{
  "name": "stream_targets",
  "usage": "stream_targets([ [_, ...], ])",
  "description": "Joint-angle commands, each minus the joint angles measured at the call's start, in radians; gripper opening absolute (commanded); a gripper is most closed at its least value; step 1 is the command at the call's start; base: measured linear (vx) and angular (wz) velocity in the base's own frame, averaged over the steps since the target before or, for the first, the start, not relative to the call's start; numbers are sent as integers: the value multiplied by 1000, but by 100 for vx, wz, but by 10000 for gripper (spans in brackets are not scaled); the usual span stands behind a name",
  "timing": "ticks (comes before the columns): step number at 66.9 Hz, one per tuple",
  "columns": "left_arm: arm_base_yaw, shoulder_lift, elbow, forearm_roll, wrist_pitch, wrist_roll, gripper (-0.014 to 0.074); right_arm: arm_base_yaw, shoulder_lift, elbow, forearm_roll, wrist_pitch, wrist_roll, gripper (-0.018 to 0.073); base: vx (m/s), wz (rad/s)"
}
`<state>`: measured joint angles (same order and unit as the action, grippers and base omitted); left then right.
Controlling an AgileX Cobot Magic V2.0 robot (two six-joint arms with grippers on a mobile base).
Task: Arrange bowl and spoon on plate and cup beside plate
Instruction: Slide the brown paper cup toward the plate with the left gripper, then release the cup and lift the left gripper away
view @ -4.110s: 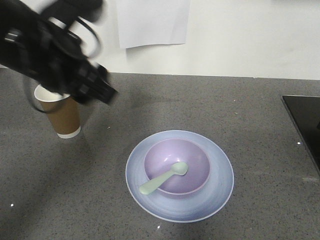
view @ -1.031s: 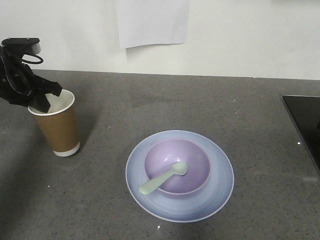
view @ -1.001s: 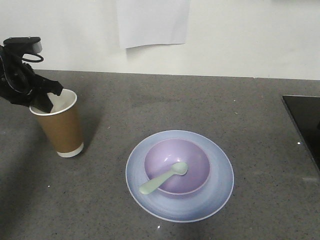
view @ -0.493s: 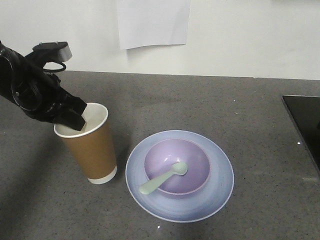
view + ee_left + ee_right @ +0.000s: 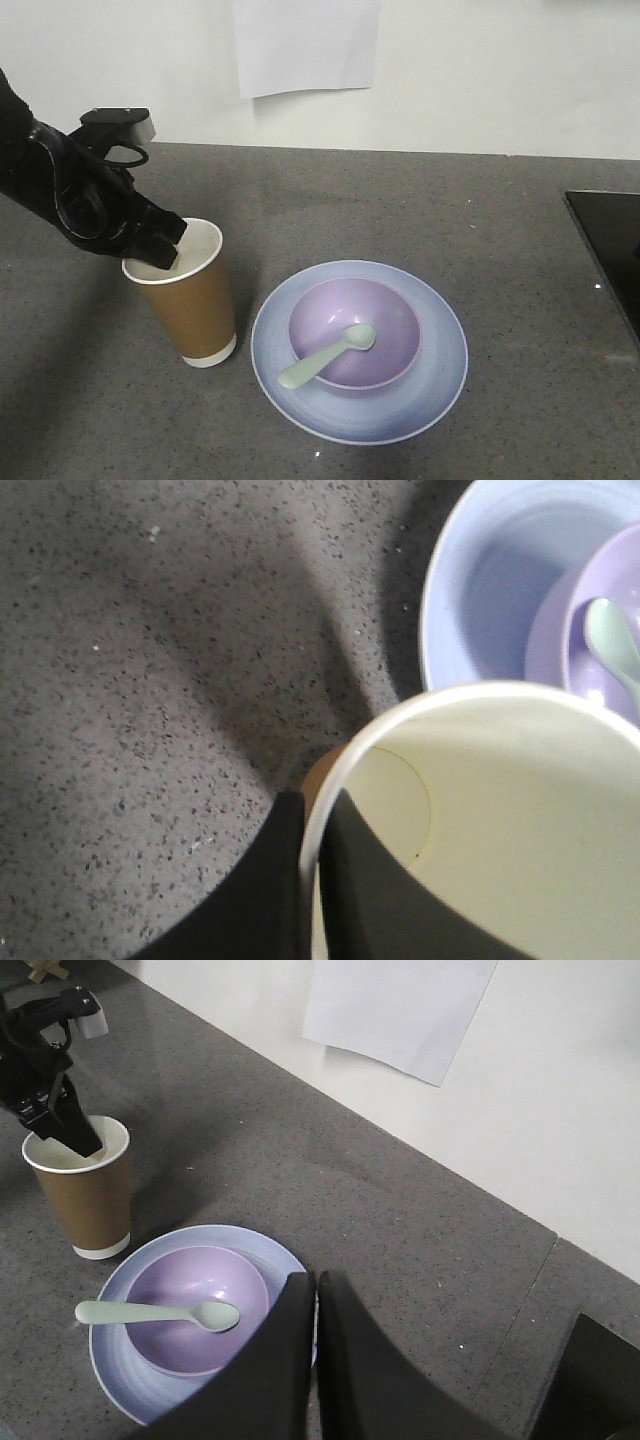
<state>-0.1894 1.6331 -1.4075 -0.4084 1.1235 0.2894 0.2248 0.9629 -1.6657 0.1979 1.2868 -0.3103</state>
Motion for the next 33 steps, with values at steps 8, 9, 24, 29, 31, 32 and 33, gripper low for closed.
stream_targets([
  [8,-12,-5,-15,-33,-51,-3,-8,-3,3,-22,7,2,5,-3,0,0],
  [9,-12,-3,-15,-33,-53,-3,-8,-3,3,-22,7,2,5,-3,0,0],
  [24,-13,10,-15,-33,-65,-3,-7,-3,3,-22,7,2,5,-3,0,0],
  [29,-13,10,-15,-33,-69,-3,-4,-3,3,-22,7,2,5,-3,0,0],
  [31,-13,10,-15,-35,-69,-3,-1,-3,3,-22,7,2,5,-3,0,0],
  [32,-13,9,-15,-35,-71,-3,3,-3,3,-22,7,2,5,-3,0,0],
  [33,-13,9,-15,-35,-72,-3,6,-3,3,-22,7,2,5,-3,0,0],
])
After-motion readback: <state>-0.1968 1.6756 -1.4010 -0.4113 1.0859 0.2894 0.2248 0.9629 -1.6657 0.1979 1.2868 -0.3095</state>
